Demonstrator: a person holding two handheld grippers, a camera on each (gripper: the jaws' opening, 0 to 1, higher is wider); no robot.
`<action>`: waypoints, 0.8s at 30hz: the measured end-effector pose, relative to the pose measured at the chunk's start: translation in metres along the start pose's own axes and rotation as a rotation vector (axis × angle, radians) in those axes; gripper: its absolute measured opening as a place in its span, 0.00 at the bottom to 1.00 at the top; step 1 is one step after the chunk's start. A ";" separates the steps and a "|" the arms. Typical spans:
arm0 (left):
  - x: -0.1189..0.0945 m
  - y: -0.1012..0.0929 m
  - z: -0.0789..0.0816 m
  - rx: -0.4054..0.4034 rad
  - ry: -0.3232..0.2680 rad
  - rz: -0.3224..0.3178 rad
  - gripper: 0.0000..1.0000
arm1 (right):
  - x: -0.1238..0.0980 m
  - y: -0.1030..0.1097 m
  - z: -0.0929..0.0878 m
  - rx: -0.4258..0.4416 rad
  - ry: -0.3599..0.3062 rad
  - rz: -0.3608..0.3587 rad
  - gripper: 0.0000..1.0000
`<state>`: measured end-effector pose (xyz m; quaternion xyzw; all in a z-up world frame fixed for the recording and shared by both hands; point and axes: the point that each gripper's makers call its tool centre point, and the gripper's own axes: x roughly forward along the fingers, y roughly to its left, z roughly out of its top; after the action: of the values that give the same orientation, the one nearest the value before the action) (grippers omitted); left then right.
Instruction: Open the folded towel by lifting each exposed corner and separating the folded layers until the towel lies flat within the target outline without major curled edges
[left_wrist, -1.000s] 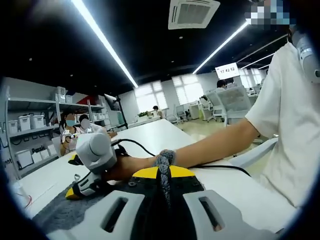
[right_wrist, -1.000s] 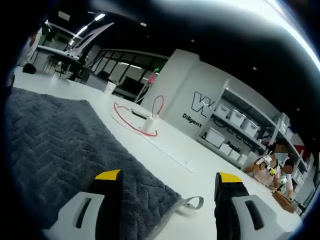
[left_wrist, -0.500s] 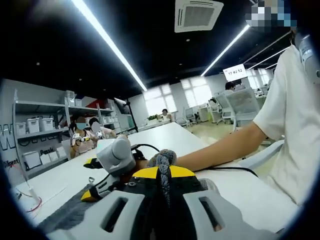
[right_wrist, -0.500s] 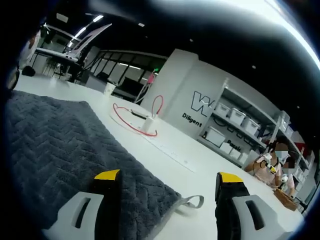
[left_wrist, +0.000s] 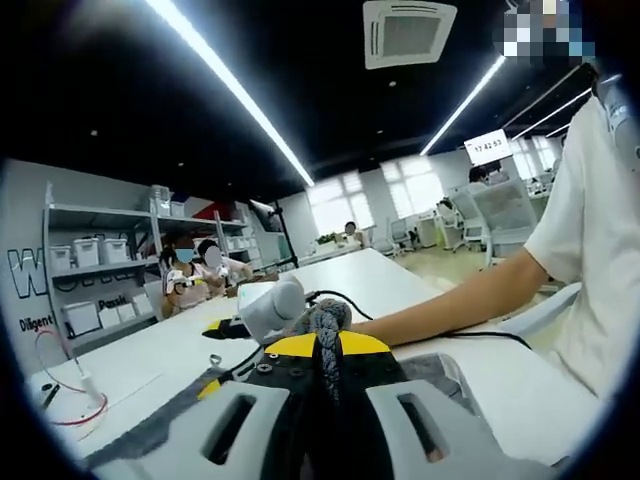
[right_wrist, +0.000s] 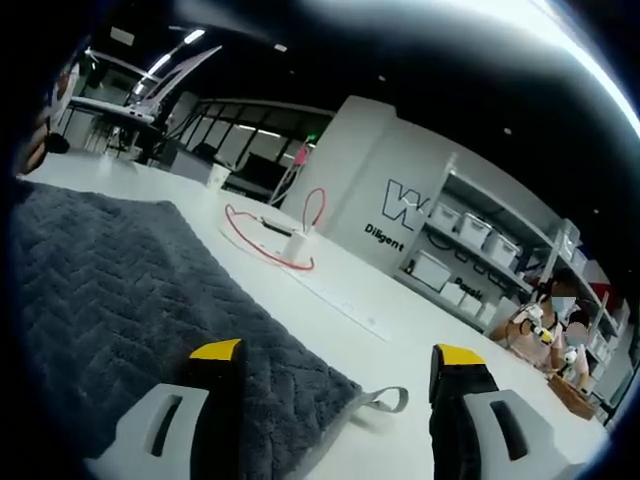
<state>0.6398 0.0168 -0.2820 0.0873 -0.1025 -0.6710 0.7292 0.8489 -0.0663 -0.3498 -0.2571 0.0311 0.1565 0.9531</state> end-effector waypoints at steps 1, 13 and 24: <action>-0.001 0.002 0.000 0.002 0.001 0.008 0.05 | 0.000 0.001 0.000 -0.006 0.000 -0.001 0.73; -0.015 0.036 -0.009 0.000 0.009 0.082 0.05 | -0.002 -0.002 -0.001 0.005 0.009 -0.017 0.77; -0.018 0.040 -0.019 -0.010 0.044 0.157 0.05 | -0.006 -0.009 0.003 -0.003 0.000 -0.047 0.77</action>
<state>0.6822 0.0379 -0.2902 0.0902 -0.0896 -0.6102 0.7820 0.8463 -0.0737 -0.3417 -0.2591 0.0249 0.1338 0.9562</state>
